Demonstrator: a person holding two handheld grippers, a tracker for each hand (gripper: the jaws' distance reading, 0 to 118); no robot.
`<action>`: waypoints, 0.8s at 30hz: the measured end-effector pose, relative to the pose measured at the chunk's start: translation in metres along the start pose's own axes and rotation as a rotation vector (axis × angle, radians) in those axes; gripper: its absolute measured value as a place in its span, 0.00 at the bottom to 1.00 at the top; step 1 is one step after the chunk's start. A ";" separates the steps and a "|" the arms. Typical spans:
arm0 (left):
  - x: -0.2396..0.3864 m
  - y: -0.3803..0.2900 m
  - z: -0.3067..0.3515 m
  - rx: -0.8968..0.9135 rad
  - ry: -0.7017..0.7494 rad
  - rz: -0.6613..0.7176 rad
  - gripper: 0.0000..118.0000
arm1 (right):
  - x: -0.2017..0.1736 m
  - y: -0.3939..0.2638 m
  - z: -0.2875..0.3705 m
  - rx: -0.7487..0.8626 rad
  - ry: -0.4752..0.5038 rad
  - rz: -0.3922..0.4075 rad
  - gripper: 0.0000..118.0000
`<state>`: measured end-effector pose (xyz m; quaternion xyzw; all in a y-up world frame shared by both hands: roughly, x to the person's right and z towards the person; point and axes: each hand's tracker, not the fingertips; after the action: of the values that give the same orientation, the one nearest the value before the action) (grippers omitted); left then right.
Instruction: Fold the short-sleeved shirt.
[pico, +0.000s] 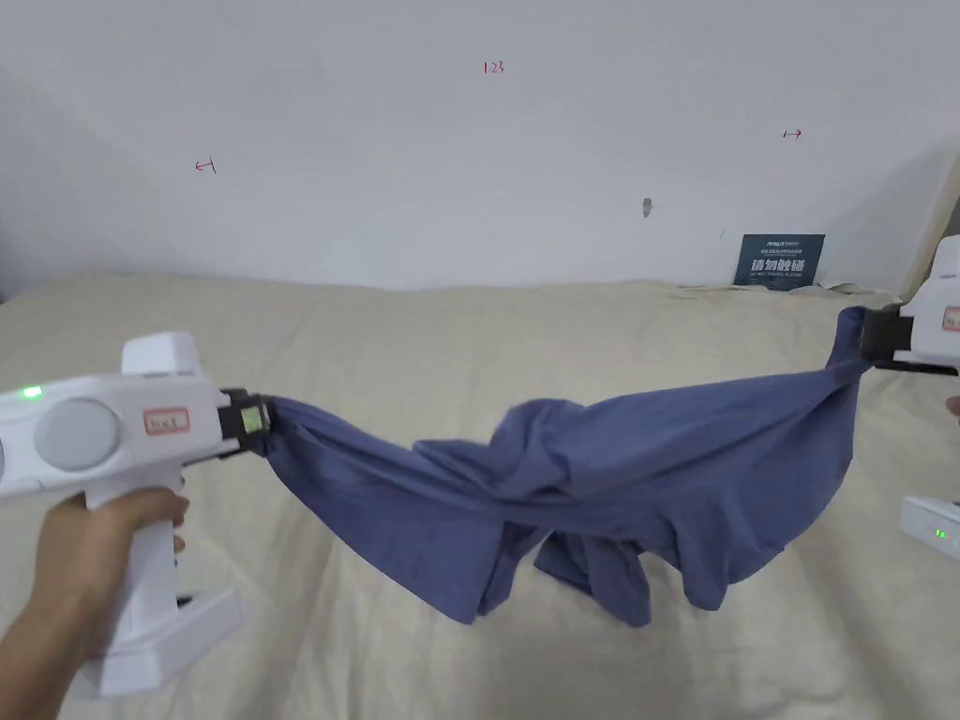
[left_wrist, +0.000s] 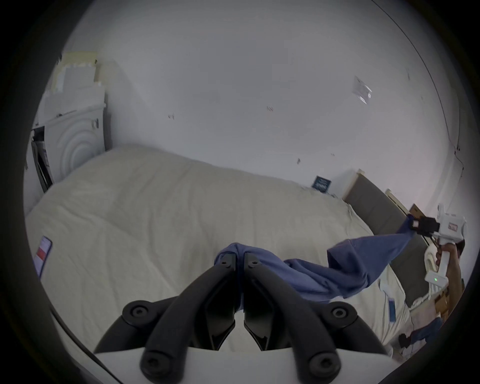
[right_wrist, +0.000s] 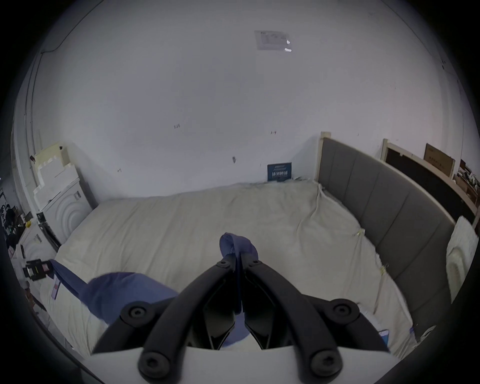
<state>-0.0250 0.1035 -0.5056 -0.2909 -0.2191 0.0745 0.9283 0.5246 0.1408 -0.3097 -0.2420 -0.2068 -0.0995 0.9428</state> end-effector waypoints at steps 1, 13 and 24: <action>-0.001 0.015 0.000 0.005 0.003 0.007 0.01 | 0.002 0.010 -0.002 0.010 -0.005 -0.011 0.01; 0.017 0.176 -0.035 0.116 0.119 -0.062 0.01 | -0.008 0.118 -0.038 0.114 -0.042 -0.059 0.01; 0.015 0.157 -0.050 0.141 0.129 -0.110 0.01 | -0.026 0.106 -0.047 0.135 -0.060 -0.004 0.01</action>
<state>0.0091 0.2106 -0.6274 -0.2164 -0.1689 0.0199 0.9614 0.5476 0.2110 -0.4021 -0.1805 -0.2418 -0.0800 0.9500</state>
